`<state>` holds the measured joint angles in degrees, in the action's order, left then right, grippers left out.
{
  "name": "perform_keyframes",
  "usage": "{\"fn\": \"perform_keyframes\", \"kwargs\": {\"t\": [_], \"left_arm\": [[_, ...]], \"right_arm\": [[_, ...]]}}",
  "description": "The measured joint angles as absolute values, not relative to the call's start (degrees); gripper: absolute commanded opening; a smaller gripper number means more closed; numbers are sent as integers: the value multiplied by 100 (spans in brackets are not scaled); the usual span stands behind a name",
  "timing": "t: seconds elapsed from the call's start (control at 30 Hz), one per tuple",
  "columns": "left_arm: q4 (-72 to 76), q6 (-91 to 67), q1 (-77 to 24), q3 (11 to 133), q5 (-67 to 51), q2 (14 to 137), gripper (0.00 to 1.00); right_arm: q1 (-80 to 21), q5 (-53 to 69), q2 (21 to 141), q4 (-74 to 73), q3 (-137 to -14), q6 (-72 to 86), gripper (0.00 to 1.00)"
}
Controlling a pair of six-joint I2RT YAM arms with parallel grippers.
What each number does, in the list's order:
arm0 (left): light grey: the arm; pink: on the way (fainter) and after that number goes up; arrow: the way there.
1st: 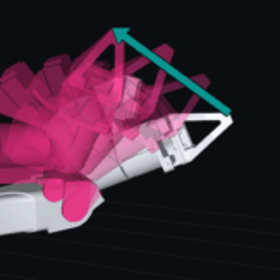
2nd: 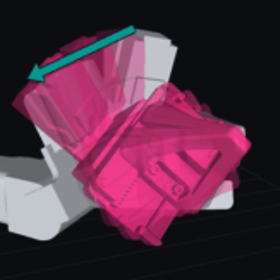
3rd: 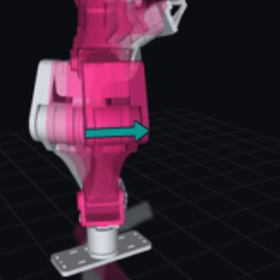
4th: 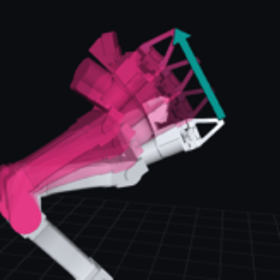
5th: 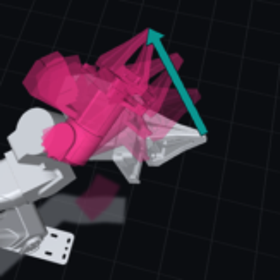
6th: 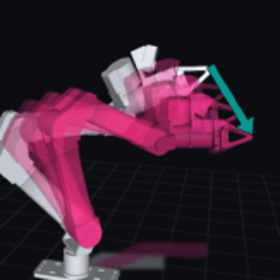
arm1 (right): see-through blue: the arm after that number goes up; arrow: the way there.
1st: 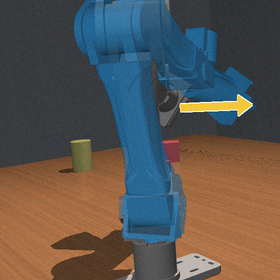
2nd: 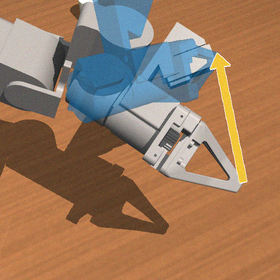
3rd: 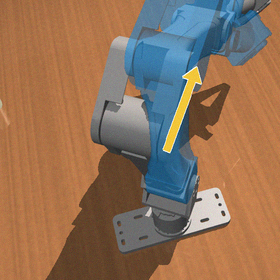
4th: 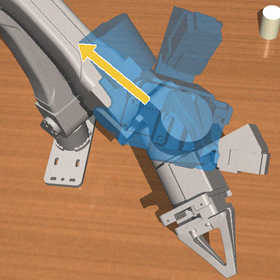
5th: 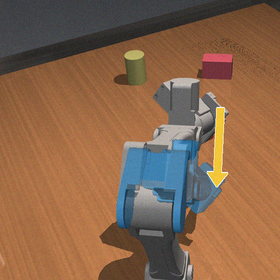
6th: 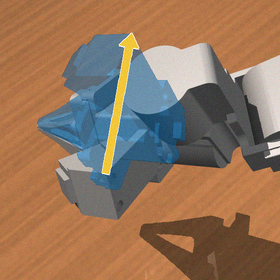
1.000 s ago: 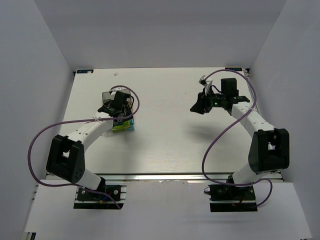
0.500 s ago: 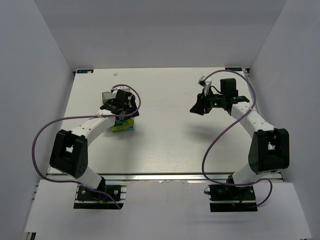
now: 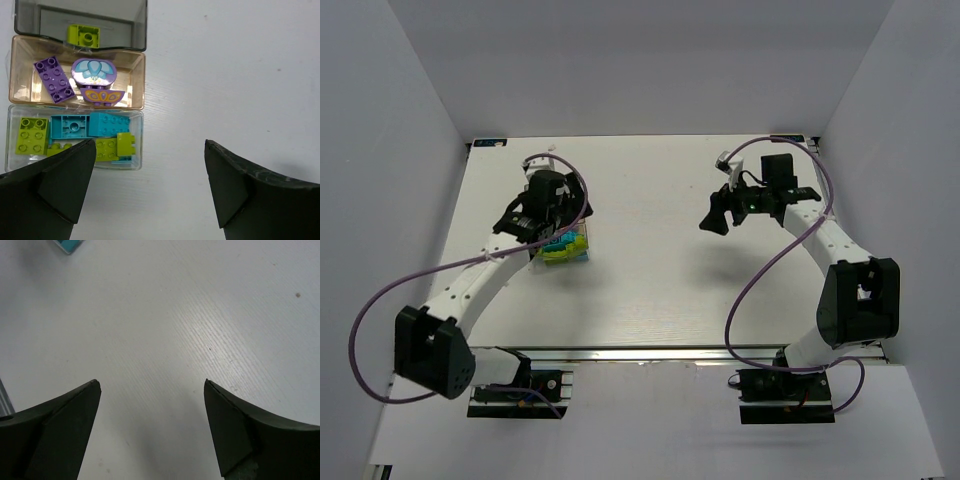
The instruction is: Sort the legos into containers by color
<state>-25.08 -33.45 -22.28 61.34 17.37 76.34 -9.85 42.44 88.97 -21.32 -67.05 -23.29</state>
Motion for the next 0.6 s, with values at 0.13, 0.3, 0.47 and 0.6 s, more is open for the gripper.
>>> {"fn": "perform_keyframes", "kwargs": {"t": [0.13,0.3,0.47,0.6], "left_arm": [[-2394,-3343,-2228,6060,1538,7107,98],[-2316,-3301,-2228,5927,1352,6711,98],[-2235,-3271,-2228,5769,1273,6410,98],[-2220,-3212,-2228,5717,1264,6152,98]], "right_arm": [[-987,3887,8858,-2261,-6864,-2735,89],[-982,2958,8595,-2176,-6875,-2825,89],[-799,2502,8506,-2003,-7013,-2344,89],[-475,2250,8482,-1885,-7057,-1802,89]]}}
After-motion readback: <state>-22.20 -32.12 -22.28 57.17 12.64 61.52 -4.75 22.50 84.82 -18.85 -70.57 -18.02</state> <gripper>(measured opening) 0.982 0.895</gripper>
